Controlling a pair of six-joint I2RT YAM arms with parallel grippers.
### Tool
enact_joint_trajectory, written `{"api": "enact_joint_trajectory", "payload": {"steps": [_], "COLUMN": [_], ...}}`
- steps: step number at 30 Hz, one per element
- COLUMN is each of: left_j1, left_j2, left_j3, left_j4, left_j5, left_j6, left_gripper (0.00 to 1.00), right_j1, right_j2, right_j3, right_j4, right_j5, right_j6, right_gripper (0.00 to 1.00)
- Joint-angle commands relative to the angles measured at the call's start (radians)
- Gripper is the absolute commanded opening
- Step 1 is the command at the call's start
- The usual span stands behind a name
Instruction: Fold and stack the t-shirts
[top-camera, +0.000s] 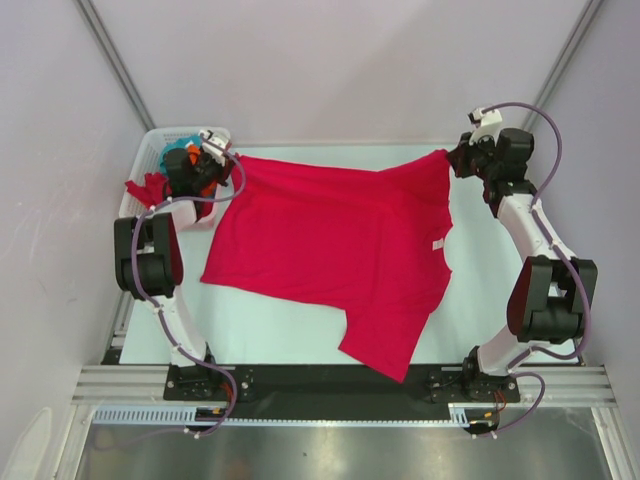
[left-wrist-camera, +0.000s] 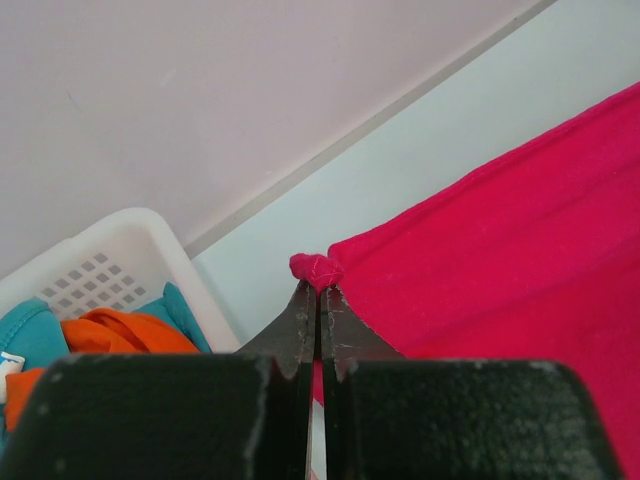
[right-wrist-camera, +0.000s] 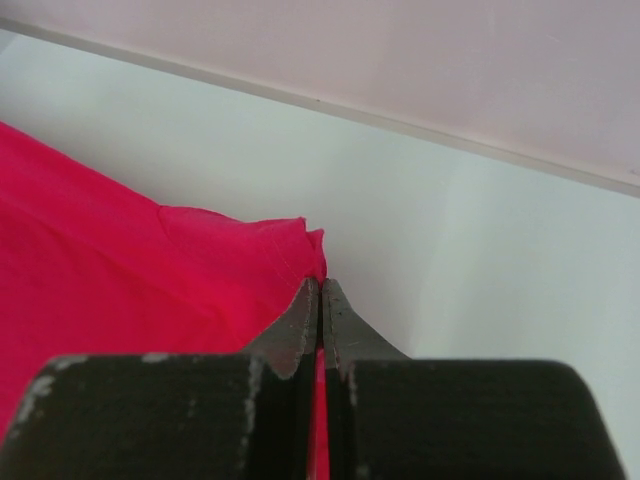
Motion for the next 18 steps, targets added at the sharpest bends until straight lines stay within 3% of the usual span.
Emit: {"api": "enact_joint_trajectory", "payload": {"steps": [1, 18], "left_j1": [0.014, 0.032], "left_j2": [-0.053, -0.063], "left_j3": [-0.005, 0.001], "left_j4": [0.027, 0.043], "left_j5": [0.031, 0.06], "left_j6": [0.025, -0.021], "left_gripper": [0.0, 0.0], "right_j1": [-0.023, -0.031], "right_j2": [-0.039, -0.025], "right_j3": [-0.002, 0.024], "right_j4": [0.022, 0.042], "right_j5": [0.001, -0.011], "right_j6": [-0.008, 0.012], "right_gripper": [0.0, 0.0]}}
